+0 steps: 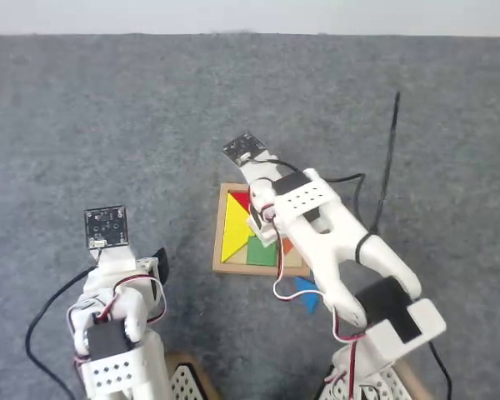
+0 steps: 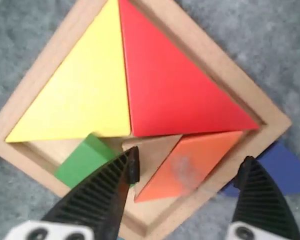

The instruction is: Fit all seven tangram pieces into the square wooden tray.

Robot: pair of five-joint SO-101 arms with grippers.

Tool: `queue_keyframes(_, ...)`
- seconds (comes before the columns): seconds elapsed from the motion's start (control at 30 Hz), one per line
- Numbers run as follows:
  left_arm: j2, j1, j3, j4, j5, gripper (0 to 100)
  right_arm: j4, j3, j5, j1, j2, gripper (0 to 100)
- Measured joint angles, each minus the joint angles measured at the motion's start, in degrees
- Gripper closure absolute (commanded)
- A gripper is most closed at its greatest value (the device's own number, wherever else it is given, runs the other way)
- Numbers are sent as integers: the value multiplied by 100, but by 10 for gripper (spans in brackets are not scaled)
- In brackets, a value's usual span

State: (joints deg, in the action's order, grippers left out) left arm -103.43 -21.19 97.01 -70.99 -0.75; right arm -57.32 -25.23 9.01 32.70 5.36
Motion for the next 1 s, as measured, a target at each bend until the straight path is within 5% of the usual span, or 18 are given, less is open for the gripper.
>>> queue_keyframes(0.63,0,0,0,0,0,766,35,598,290,-923,290,685)
queue_keyframes(1.0,0,0,0,0,0,766,-369,220,299,-62,-510,685)
